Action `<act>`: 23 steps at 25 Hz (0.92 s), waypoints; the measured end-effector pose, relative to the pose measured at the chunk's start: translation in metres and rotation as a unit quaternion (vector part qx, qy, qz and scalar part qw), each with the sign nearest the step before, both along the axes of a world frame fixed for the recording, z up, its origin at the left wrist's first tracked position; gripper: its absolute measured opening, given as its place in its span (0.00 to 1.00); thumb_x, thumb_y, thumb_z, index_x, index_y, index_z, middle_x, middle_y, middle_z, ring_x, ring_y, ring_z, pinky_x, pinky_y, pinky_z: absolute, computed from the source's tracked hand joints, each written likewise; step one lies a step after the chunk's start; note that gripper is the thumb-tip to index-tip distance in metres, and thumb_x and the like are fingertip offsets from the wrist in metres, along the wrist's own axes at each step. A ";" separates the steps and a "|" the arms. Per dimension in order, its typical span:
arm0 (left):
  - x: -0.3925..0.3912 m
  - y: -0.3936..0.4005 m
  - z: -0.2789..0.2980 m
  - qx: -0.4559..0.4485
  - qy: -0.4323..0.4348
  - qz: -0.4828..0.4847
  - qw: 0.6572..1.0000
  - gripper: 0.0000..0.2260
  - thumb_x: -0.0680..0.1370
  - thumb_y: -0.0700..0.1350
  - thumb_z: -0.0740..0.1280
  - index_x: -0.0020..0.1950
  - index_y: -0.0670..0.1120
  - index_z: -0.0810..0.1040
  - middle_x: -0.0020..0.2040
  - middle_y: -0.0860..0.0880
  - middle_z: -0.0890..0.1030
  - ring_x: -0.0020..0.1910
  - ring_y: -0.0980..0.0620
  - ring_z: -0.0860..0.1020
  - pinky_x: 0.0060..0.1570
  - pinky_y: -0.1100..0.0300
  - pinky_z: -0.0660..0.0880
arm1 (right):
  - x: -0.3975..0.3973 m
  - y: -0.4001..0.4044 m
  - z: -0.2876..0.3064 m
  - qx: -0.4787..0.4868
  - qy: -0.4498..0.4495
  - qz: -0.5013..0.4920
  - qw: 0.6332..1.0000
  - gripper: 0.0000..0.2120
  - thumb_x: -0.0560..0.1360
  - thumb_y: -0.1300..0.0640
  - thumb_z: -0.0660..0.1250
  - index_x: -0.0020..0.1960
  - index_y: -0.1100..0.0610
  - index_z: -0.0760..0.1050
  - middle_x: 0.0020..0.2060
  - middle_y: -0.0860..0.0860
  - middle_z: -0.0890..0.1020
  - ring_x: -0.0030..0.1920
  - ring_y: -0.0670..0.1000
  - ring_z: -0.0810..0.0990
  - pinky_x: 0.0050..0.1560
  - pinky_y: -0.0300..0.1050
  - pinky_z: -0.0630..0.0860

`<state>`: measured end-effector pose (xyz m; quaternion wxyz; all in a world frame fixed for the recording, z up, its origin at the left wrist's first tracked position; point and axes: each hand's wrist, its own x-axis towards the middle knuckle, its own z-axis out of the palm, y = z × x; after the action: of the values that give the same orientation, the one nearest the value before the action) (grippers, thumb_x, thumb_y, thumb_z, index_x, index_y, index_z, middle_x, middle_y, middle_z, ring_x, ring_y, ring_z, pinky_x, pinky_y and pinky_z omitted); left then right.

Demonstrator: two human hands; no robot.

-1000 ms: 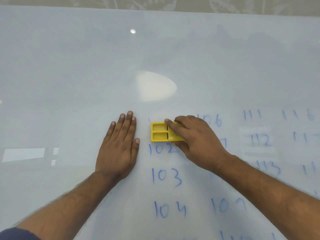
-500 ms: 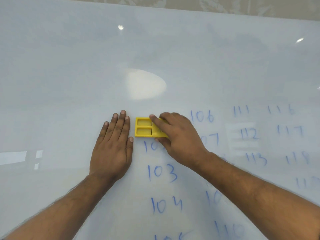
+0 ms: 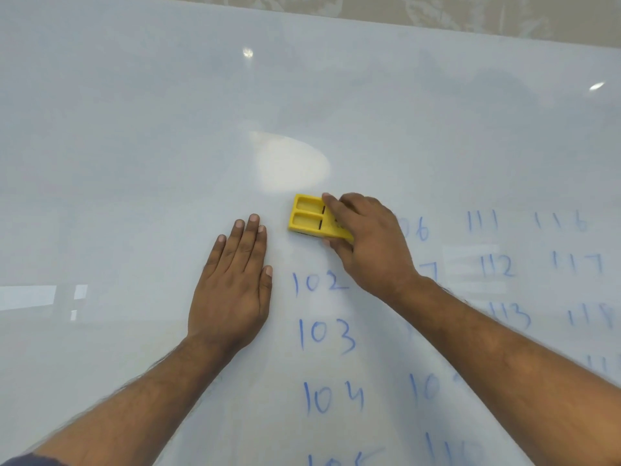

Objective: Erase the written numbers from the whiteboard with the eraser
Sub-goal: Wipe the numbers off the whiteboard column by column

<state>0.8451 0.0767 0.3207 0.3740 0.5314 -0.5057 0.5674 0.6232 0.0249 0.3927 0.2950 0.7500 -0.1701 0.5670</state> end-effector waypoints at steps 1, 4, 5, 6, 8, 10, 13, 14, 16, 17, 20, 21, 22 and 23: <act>0.000 0.000 0.000 -0.001 -0.001 -0.001 1.000 0.26 0.84 0.48 0.50 0.81 0.41 0.55 0.83 0.46 0.55 0.82 0.48 0.53 0.80 0.49 0.51 | 0.006 0.002 0.001 -0.002 0.002 0.004 1.000 0.28 0.74 0.55 0.70 0.72 0.55 0.67 0.60 0.55 0.76 0.56 0.58 0.74 0.59 0.54 0.70; 0.000 0.000 -0.001 -0.001 0.000 -0.005 1.000 0.26 0.84 0.48 0.50 0.81 0.41 0.55 0.82 0.46 0.55 0.82 0.47 0.54 0.80 0.48 0.53 | 0.012 0.005 -0.010 -0.016 0.039 0.005 0.999 0.29 0.73 0.55 0.71 0.72 0.55 0.68 0.60 0.56 0.76 0.56 0.59 0.74 0.59 0.53 0.71; 0.000 0.000 -0.002 -0.002 0.000 -0.006 1.000 0.26 0.84 0.48 0.51 0.81 0.41 0.56 0.82 0.46 0.55 0.82 0.47 0.54 0.80 0.47 0.53 | 0.010 0.006 -0.019 -0.024 0.056 0.003 0.998 0.29 0.73 0.54 0.71 0.72 0.56 0.68 0.60 0.56 0.76 0.56 0.59 0.74 0.58 0.53 0.71; 0.000 0.001 -0.003 -0.003 0.000 -0.005 1.000 0.26 0.84 0.47 0.51 0.81 0.41 0.56 0.82 0.45 0.56 0.82 0.47 0.54 0.80 0.47 0.53 | 0.007 0.006 -0.029 -0.031 0.072 0.002 0.997 0.28 0.73 0.54 0.71 0.72 0.56 0.68 0.60 0.56 0.77 0.56 0.59 0.75 0.57 0.53 0.72; 0.000 0.001 -0.005 -0.005 -0.001 -0.003 1.000 0.26 0.84 0.47 0.52 0.81 0.40 0.56 0.82 0.45 0.56 0.82 0.47 0.54 0.79 0.47 0.54 | -0.003 0.003 -0.049 -0.043 0.101 -0.002 0.994 0.27 0.74 0.54 0.70 0.71 0.56 0.68 0.59 0.55 0.77 0.55 0.58 0.75 0.57 0.53 0.72; 0.000 0.002 -0.007 -0.003 0.001 -0.002 1.000 0.26 0.83 0.47 0.52 0.81 0.40 0.56 0.82 0.45 0.56 0.82 0.47 0.55 0.79 0.48 0.54 | -0.015 -0.003 -0.066 -0.049 0.133 -0.016 0.990 0.26 0.75 0.54 0.69 0.72 0.55 0.68 0.59 0.54 0.77 0.56 0.58 0.75 0.57 0.53 0.73; -0.001 0.002 -0.009 0.000 0.007 -0.002 1.000 0.26 0.83 0.47 0.51 0.81 0.40 0.56 0.82 0.45 0.56 0.82 0.47 0.54 0.79 0.47 0.54 | -0.034 -0.008 -0.068 -0.056 0.165 -0.038 0.984 0.26 0.76 0.54 0.69 0.72 0.54 0.68 0.59 0.53 0.77 0.56 0.58 0.76 0.57 0.53 0.73; -0.001 0.002 -0.010 0.002 0.008 -0.001 1.000 0.26 0.84 0.48 0.51 0.81 0.41 0.56 0.82 0.46 0.55 0.82 0.47 0.54 0.79 0.47 0.53 | -0.035 -0.008 -0.064 -0.055 0.159 -0.039 0.985 0.26 0.75 0.54 0.69 0.71 0.55 0.68 0.58 0.54 0.77 0.56 0.58 0.76 0.57 0.53 0.73; -0.001 0.002 -0.011 0.005 0.010 -0.001 1.000 0.26 0.84 0.48 0.51 0.81 0.41 0.55 0.83 0.46 0.54 0.82 0.48 0.53 0.80 0.47 0.53 | -0.031 -0.005 -0.051 -0.045 0.120 -0.031 0.991 0.27 0.74 0.54 0.71 0.71 0.56 0.69 0.57 0.54 0.78 0.54 0.58 0.76 0.56 0.52 0.73; -0.001 0.002 -0.012 0.005 0.009 -0.002 1.000 0.26 0.84 0.48 0.50 0.81 0.41 0.55 0.83 0.46 0.54 0.82 0.48 0.53 0.80 0.48 0.53 | -0.025 -0.003 -0.044 -0.038 0.097 -0.025 0.994 0.27 0.74 0.54 0.71 0.71 0.56 0.69 0.58 0.55 0.77 0.54 0.58 0.76 0.56 0.52 0.73; 0.000 0.002 -0.013 0.003 0.006 -0.003 1.000 0.26 0.84 0.48 0.50 0.81 0.41 0.55 0.83 0.46 0.55 0.82 0.48 0.53 0.80 0.47 0.52 | -0.003 0.003 -0.032 -0.020 0.057 -0.005 0.998 0.28 0.74 0.55 0.71 0.72 0.56 0.68 0.59 0.56 0.77 0.55 0.58 0.75 0.58 0.52 0.71; 0.000 0.002 -0.013 0.001 0.005 -0.003 1.000 0.26 0.84 0.48 0.50 0.81 0.41 0.55 0.83 0.46 0.55 0.82 0.47 0.53 0.80 0.47 0.53 | 0.002 0.005 -0.034 -0.020 0.056 0.002 0.998 0.28 0.74 0.55 0.70 0.72 0.56 0.68 0.59 0.56 0.77 0.55 0.58 0.74 0.58 0.53 0.71; 0.000 0.002 -0.014 0.001 0.003 -0.002 1.000 0.26 0.84 0.48 0.50 0.81 0.41 0.55 0.82 0.45 0.55 0.82 0.47 0.54 0.80 0.47 0.53 | 0.005 0.005 -0.038 -0.024 0.063 0.004 0.998 0.28 0.74 0.55 0.70 0.72 0.56 0.68 0.59 0.56 0.77 0.55 0.58 0.74 0.58 0.53 0.72; 0.001 0.002 -0.015 0.001 0.002 0.000 1.000 0.26 0.84 0.48 0.50 0.81 0.41 0.56 0.82 0.45 0.55 0.82 0.47 0.54 0.80 0.47 0.53 | 0.005 0.005 -0.046 -0.032 0.075 0.003 0.997 0.28 0.74 0.55 0.70 0.72 0.56 0.68 0.59 0.56 0.77 0.55 0.58 0.74 0.57 0.53 0.72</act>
<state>0.8456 0.0784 0.3056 0.3746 0.5323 -0.5059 0.5660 0.6281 0.0302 0.3470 0.3290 0.7814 -0.1272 0.5147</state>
